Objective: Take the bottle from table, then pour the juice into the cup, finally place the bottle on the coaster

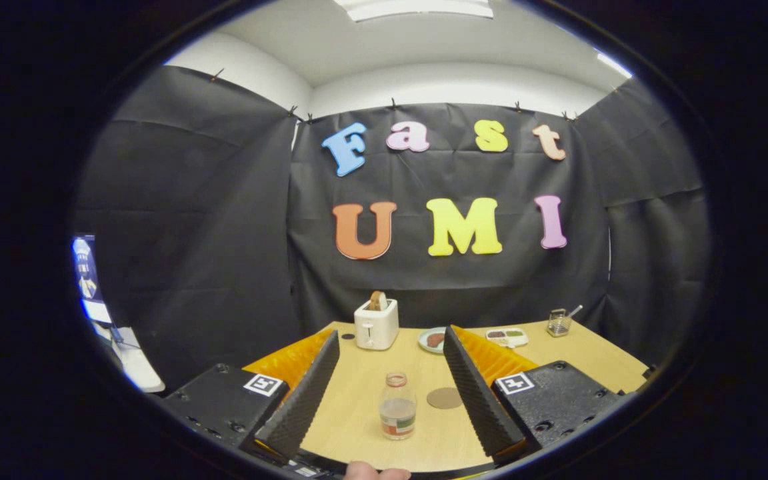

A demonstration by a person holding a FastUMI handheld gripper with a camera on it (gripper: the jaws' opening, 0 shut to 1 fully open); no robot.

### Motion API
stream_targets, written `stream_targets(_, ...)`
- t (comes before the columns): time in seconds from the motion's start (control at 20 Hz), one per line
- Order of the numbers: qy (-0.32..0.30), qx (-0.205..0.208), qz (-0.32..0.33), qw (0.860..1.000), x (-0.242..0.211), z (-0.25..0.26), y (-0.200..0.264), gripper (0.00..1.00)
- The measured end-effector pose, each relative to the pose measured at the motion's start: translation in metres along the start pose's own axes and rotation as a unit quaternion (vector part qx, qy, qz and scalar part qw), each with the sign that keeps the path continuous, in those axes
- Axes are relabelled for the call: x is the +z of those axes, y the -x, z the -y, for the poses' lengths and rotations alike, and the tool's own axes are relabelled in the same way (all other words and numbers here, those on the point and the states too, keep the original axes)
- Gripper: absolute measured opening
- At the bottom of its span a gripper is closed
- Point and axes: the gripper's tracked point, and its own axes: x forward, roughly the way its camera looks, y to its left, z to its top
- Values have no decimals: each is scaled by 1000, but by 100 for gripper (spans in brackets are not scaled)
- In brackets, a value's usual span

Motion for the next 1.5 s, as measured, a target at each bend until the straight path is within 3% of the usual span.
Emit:
stream_targets(0.55, 7, -4, -5, 1000, -62, -1, -2, 100)
stream_targets(1.5, 79, -37, -115, 990, -232, 15, -60, 100)
